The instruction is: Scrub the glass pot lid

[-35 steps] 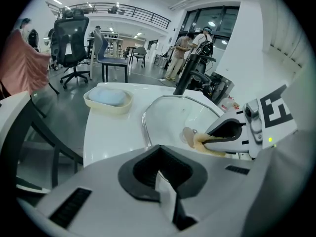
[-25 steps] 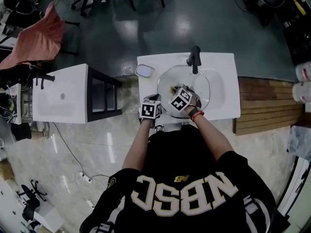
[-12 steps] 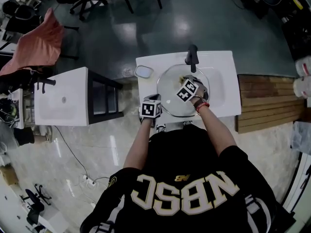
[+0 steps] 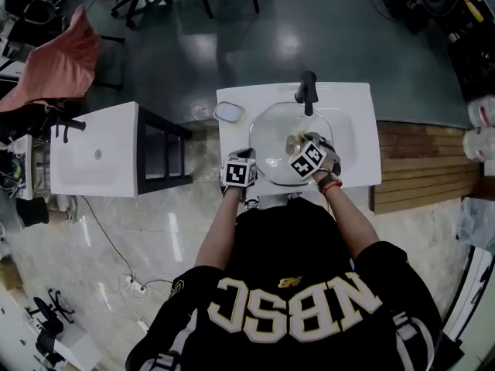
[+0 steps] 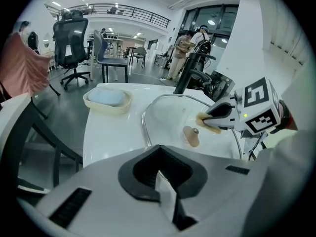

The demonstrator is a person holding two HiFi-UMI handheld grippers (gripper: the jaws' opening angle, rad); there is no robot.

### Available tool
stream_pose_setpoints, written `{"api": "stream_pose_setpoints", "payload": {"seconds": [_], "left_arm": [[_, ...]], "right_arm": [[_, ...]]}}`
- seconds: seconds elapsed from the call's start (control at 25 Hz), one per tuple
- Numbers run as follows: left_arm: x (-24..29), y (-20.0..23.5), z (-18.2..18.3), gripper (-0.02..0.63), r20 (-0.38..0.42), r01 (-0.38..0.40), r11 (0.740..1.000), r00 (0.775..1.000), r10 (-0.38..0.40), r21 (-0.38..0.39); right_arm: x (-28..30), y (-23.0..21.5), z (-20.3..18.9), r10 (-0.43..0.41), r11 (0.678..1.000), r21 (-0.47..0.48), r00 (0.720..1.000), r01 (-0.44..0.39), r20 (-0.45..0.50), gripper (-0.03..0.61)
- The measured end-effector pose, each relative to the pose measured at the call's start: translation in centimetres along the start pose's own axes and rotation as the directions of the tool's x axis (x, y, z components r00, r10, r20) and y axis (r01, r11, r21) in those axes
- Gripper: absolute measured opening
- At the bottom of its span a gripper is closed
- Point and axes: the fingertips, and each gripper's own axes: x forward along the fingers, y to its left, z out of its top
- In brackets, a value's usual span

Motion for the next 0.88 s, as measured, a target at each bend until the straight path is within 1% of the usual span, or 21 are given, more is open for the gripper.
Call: {"api": "stream_pose_setpoints", "payload": {"seconds": [0.12,0.24,0.4,0.52,0.6,0.68,0.76,0.88], "left_arm": [[0.0,0.1,0.0,0.014,0.007,-0.003,1.0,1.0,0.003,0.001],[0.1,0.1,0.0,0.015,0.007,-0.009,1.0,1.0,0.009,0.014],[-0.1,0.4,-0.2,0.015,0.0,-0.031,0.998,1.0,0.031,0.045],[0.1,0.3,-0.1,0.015,0.009,-0.037,0.998,0.999,0.037,0.059],[0.2,0.1,0.0,0.015,0.018,-0.037,0.997,0.999,0.036,0.064],[0.2,0.2,0.0,0.015,0.014,-0.04,0.996,0.999,0.039,0.074],[0.0,0.4,-0.1,0.015,0.003,-0.048,0.996,0.999,0.048,0.081],[-0.1,0.3,0.0,0.015,-0.006,-0.04,0.996,0.999,0.04,0.078]], "right_arm": [[-0.8,1.8,-0.3,0.012,1.0,0.012,1.0,-0.012,-0.002,0.051],[-1.5,4.6,0.2,0.058,0.998,0.015,0.998,-0.058,-0.007,0.049],[-1.3,7.4,2.3,0.106,0.993,-0.054,0.994,-0.104,0.034,0.049],[-0.8,7.3,3.9,0.11,0.991,-0.08,0.99,-0.103,0.089,0.051],[-0.2,6.8,5.1,0.099,0.989,-0.125,0.985,-0.081,0.142,0.051],[0.7,6.1,6.0,0.081,0.988,-0.143,0.98,-0.055,0.182,0.052],[1.4,5.2,6.3,0.059,0.992,-0.118,0.98,-0.037,0.189,0.055],[2.0,3.5,5.7,0.02,0.997,-0.082,0.983,-0.005,0.18,0.055]]}}
